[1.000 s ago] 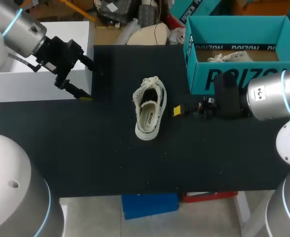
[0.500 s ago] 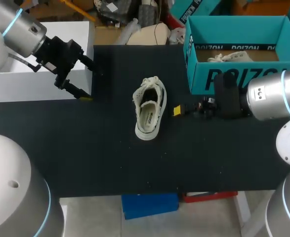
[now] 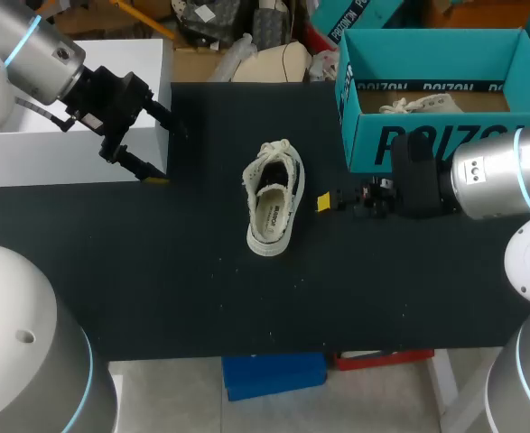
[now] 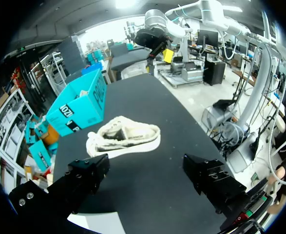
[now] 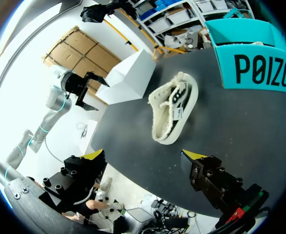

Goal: Take the shoe out of the shoebox, open the shoe tongue, remove and reinsert the insole, then place the shoe into the shoebox

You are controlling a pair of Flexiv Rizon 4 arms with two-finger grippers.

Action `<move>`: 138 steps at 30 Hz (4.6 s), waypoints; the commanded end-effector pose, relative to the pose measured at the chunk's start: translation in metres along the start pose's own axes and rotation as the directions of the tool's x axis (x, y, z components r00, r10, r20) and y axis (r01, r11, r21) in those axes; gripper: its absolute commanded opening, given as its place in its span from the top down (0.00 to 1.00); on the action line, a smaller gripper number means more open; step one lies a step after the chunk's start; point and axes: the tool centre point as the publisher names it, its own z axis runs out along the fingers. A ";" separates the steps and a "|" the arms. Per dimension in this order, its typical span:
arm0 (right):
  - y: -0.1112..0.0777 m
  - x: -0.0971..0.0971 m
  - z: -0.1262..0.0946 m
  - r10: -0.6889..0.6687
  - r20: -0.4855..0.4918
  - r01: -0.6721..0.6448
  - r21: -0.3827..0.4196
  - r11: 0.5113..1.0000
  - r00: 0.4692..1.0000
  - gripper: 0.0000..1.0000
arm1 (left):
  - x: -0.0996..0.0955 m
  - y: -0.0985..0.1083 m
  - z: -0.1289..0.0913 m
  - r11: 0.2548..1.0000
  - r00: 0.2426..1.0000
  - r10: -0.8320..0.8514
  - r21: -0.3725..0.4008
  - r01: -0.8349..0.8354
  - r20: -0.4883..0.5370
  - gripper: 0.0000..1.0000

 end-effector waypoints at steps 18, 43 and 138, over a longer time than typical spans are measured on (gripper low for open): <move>0.000 0.001 0.001 0.001 0.003 -0.001 0.000 1.000 1.000 0.00 | 0.000 0.000 0.000 1.000 1.000 0.000 -0.004 0.000 0.000 0.00; 0.000 0.001 0.001 0.001 0.003 -0.001 0.000 1.000 1.000 0.00 | 0.000 0.000 0.000 1.000 1.000 0.000 -0.004 0.000 0.000 0.00; 0.081 -0.102 0.167 0.054 0.798 -0.285 0.151 0.947 0.600 0.64 | 0.000 0.000 0.000 1.000 1.000 0.000 -0.004 0.000 0.000 0.00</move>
